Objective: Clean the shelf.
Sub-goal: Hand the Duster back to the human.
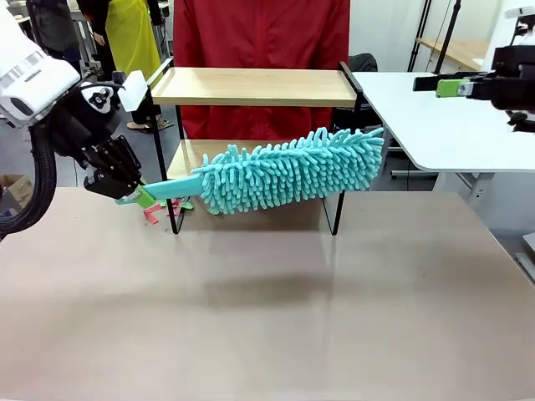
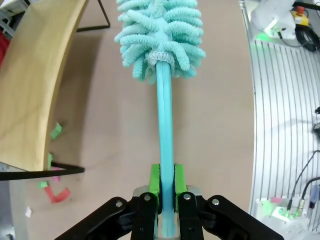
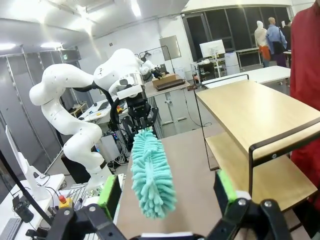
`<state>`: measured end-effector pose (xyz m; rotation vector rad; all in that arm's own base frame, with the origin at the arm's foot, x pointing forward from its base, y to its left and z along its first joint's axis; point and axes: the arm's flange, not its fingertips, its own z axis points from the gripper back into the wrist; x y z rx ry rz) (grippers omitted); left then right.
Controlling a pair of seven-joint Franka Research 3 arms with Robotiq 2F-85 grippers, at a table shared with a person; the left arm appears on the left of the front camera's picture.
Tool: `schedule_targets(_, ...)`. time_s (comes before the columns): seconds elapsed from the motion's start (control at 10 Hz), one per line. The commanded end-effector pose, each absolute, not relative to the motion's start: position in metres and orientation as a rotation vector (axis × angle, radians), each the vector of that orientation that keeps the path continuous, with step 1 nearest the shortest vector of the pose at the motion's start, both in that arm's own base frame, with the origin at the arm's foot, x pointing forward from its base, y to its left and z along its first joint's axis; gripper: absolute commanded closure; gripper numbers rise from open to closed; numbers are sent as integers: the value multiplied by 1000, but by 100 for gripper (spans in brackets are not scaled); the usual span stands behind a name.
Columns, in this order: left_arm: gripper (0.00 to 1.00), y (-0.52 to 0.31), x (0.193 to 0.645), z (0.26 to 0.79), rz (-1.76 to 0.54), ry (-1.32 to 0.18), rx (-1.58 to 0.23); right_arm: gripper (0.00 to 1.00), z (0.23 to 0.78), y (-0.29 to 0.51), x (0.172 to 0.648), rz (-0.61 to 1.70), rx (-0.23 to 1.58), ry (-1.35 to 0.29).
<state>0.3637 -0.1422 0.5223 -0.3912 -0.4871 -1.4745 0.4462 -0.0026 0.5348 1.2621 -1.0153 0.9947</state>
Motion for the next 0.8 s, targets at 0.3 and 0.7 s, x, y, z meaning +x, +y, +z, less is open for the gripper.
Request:
schedule_targets(0.3,87,-138,359,523,-1473,-492,-400,0,516,61,435,1070,1210,-1151)
schedule_targets(0.7,87,-138,359,523,-1473,-492,-400,0,488,94,424,1103,1234,-1159)
